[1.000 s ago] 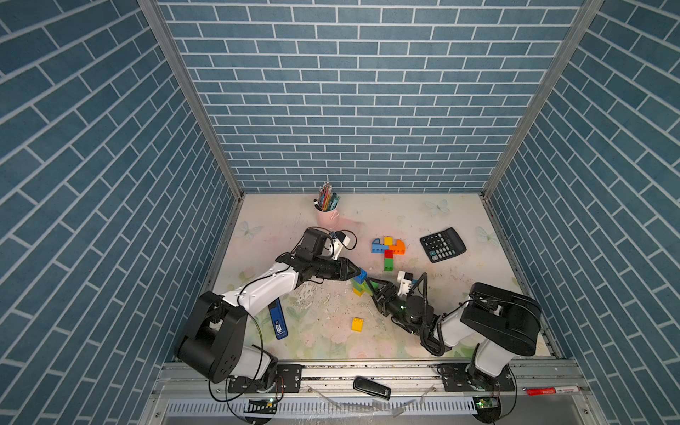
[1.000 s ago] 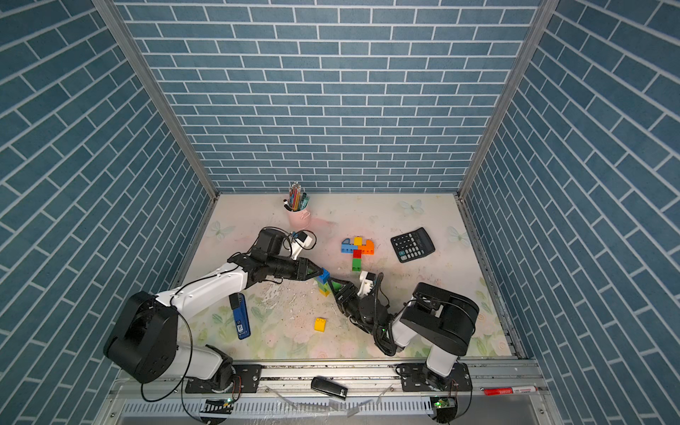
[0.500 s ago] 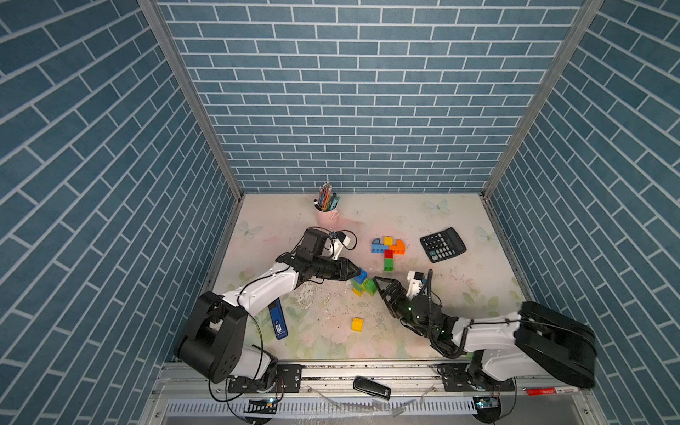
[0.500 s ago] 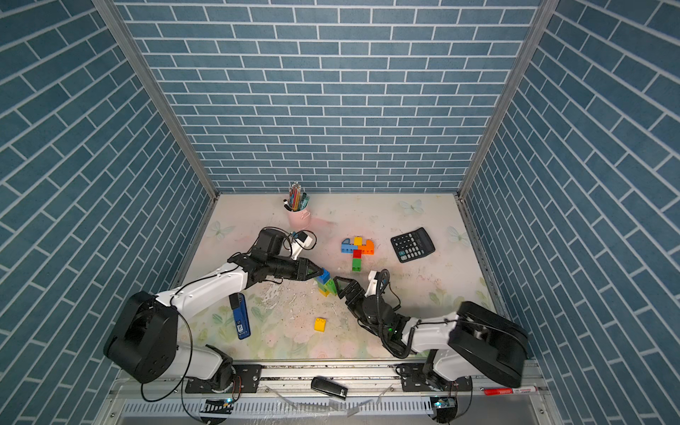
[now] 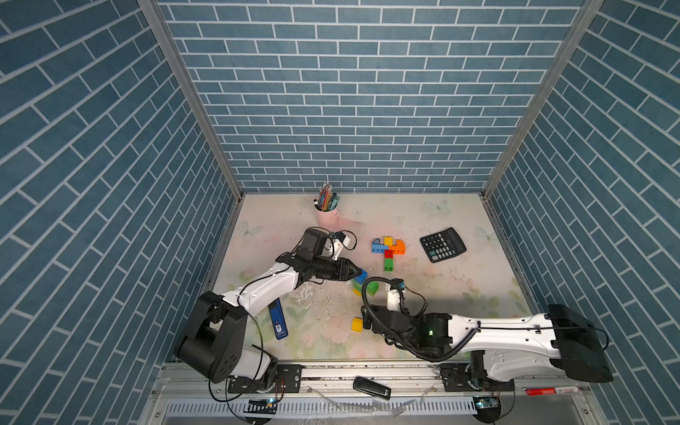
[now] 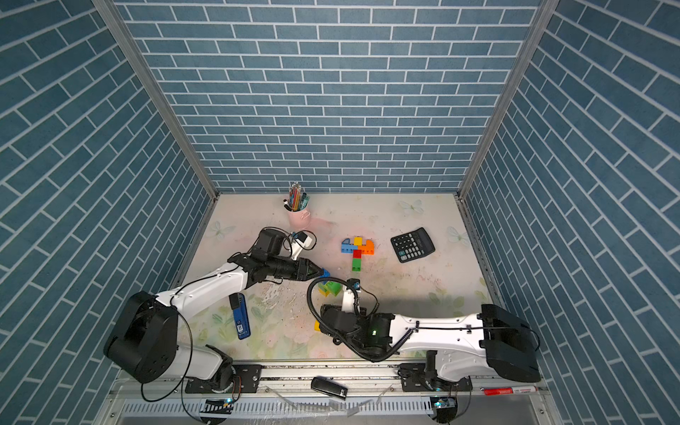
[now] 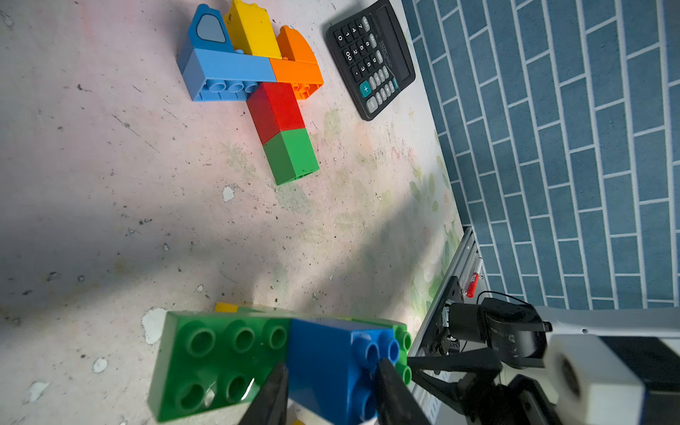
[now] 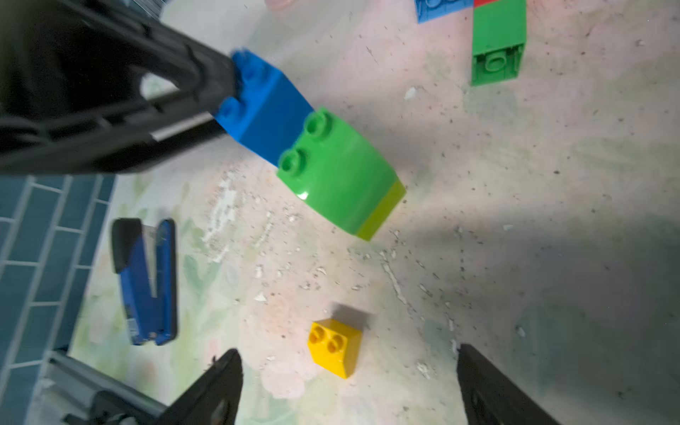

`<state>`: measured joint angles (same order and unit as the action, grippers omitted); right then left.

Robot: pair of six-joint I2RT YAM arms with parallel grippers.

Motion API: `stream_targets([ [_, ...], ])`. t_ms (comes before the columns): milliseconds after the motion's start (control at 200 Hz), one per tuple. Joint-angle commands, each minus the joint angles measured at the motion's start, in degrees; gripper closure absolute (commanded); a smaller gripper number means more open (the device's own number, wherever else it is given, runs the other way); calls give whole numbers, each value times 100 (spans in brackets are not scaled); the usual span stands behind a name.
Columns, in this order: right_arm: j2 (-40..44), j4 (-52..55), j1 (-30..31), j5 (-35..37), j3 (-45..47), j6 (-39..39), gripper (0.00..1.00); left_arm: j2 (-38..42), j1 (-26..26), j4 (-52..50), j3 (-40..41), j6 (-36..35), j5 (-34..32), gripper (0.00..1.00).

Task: Assemble a fork with lego
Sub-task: Pick up the lego brick from the center of the board.

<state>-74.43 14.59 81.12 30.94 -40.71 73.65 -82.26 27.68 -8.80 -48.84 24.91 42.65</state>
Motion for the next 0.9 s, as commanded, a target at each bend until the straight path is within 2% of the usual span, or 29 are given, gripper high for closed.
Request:
stream_targets([
  [0,81,383,-7,462,-15,106,11,52,18,-137,-181,-28,14,56],
  [125,88,85,0,380,93,-39,12,70,20,-173,-326,-38,23,52],
  [365,-342,110,26,97,-452,-660,14,179,21,-197,-460,-14,-31,50],
  [460,-551,409,72,21,-746,-701,17,395,-3,-269,-379,-29,-255,49],
  [555,-820,907,111,-46,-1120,-606,22,825,-106,-338,-107,91,-854,49],
  [685,-1199,1504,115,-235,-1496,-350,30,1685,-691,-298,591,485,-1352,45],
  [810,-1567,1778,121,-464,-1765,-181,31,2450,-1476,-541,1138,680,-1384,42],
  [895,-1814,1808,112,-646,-1896,-140,31,2768,-1749,-780,1234,600,-1367,42],
])
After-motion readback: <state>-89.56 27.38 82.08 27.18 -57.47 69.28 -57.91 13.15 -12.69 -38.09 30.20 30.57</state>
